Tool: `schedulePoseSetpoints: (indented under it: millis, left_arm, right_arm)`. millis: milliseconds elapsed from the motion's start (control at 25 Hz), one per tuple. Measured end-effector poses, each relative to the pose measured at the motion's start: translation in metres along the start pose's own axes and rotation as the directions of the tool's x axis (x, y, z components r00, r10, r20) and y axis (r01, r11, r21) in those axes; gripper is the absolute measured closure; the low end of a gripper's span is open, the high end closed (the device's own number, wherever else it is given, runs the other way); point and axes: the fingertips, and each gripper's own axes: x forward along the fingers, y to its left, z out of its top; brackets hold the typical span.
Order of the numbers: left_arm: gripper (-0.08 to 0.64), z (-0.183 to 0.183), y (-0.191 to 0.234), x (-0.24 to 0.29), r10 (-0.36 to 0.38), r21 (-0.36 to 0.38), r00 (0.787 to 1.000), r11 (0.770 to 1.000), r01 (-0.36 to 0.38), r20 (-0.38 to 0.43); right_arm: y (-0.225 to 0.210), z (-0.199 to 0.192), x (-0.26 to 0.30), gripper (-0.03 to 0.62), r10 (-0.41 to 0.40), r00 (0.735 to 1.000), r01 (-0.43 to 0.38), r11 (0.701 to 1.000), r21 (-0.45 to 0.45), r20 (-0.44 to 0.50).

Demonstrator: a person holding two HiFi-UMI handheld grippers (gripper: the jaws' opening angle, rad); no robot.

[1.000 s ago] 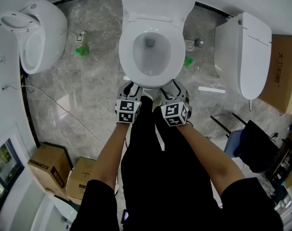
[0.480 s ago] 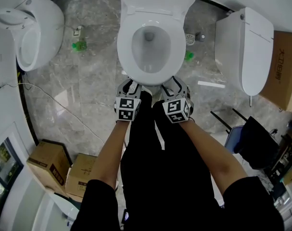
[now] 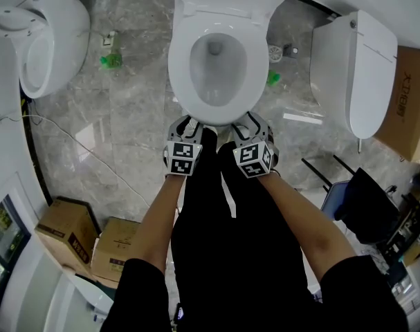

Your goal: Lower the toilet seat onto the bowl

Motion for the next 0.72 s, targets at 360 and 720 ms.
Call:
schedulePoseSetpoints:
  millis: [360,720]
  left_arm:
    - [0.419,-0.029,0.002,0.020,-0.013,0.009,0.998,1.000,0.013,-0.057]
    - [0.419,-0.053,0.003,0.038,-0.041,0.032,0.994,0.998,0.045,-0.103]
  right_arm:
    - [0.007,-0.023,0.021,0.324,0.028,0.999,-0.028,0.999,-0.018,-0.035]
    - [0.014,-0.040,0.038,0.323,0.029,0.998,-0.030,0.999,-0.016,-0.058]
